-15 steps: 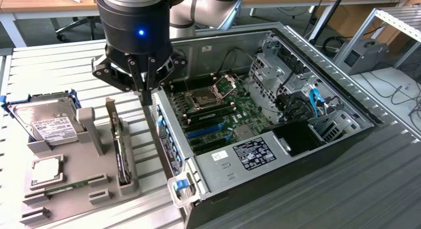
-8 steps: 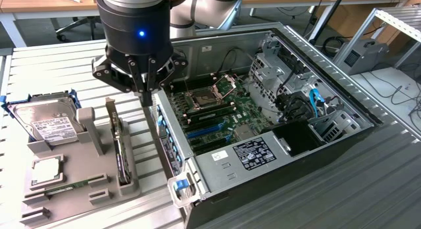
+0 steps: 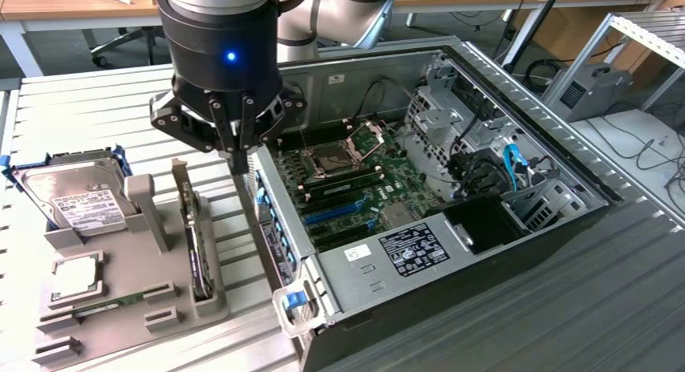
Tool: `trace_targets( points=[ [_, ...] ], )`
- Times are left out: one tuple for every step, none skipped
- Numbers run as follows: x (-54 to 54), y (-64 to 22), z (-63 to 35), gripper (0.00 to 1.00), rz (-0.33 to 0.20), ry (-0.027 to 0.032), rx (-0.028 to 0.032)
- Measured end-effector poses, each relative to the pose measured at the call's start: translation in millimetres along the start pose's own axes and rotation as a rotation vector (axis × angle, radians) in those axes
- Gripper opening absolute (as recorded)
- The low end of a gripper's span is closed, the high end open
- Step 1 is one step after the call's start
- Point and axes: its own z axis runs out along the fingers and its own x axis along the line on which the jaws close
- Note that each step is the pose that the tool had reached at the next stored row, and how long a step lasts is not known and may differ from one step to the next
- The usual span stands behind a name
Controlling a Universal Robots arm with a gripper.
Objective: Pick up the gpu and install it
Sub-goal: 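Reach for the gpu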
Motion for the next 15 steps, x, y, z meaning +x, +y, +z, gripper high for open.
trace_targets(
  points=[
    [0.0, -0.2, 0.0, 0.11, 0.0, 0.0, 0.0],
    [-0.1, -0.4, 0.0, 0.11, 0.0, 0.0, 0.0],
    [0.0, -0.6, 0.0, 0.11, 0.0, 0.0, 0.0],
    [-0.1, -0.9, 0.0, 0.11, 0.0, 0.0, 0.0001],
    [-0.1, -1.0, 0.1, 0.11, 0.0, 0.0, 0.0001],
    [-0.1, -1.2, 0.1, 0.11, 0.0, 0.0, 0.0],
    [-0.1, -1.4, 0.1, 0.11, 0.0, 0.0, 0.0],
    [-0.1, -1.6, 0.1, 0.11, 0.0, 0.0, 0.0],
    [-0.1, -1.8, 0.1, 0.11, 0.0, 0.0, 0.0001],
    [-0.2, -2.0, 0.1, 0.11, 0.0, 0.0, 0.0001],
    [-0.2, -2.2, 0.2, 0.11, 0.0, 0.0, 0.0],
    [-0.2, -2.4, 0.2, 0.11, 0.0, 0.0, 0.0],
    [-0.2, -2.6, 0.2, 0.11, 0.0, 0.0, 0.0],
    [-0.2, -2.8, 0.2, 0.11, 0.0, 0.0, 0.0],
    [-0.2, -3.0, 0.2, 0.11, 0.0, 0.0, 0.0001]
  ],
)
